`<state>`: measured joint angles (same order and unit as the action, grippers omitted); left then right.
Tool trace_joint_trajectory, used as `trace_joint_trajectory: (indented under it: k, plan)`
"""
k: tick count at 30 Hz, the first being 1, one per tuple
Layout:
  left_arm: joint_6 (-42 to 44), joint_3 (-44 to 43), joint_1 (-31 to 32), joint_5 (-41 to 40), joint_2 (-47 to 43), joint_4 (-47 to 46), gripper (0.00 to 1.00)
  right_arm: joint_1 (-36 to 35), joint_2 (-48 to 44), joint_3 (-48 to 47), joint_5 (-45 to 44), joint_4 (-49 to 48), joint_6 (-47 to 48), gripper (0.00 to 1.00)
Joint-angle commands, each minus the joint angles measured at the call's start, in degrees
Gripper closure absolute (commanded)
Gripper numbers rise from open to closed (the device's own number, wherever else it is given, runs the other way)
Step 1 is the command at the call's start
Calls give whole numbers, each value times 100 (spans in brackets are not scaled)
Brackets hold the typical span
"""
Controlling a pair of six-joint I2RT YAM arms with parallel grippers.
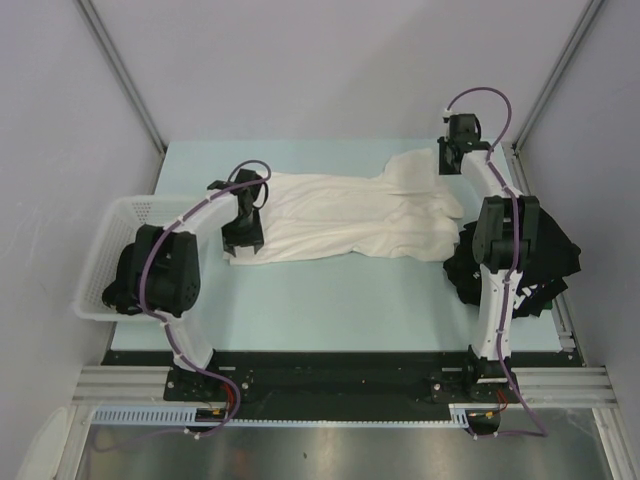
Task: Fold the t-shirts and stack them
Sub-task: Grap the side of the flattened tshirt furthest away from the robot with both arms
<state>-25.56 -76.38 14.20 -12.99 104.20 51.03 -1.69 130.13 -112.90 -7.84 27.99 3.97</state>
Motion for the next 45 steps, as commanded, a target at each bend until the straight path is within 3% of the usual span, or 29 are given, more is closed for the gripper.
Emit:
trace_joint_trajectory:
  k: [1, 15, 21, 22, 24, 35, 45]
  plan:
    - [-291, -131, 13, -422, 205, 92, 39, 81, -611, -22, 98, -56, 25, 69]
    - [-142, -176, -22, -467, 812, -435, 39, 273, -892, 330, 406, -162, -80, 69]
    - [-116, -53, -22, -265, 882, -637, 64, 354, -998, 444, 546, -197, -124, 68]
    - [-90, -35, -22, -152, 891, -699, 83, 371, -1024, 497, 572, -215, -124, 68]
    - [-63, 17, -22, -46, 909, -725, 100, 389, -1077, 541, 590, -232, -142, 68]
    - [-98, 826, 30, 368, 66, -559, 100, 372, -1121, 497, 722, -197, -265, 67]
    - [-116, 1283, 136, 587, -1138, 433, 100, 39, -1095, 260, 556, 49, -195, 66]
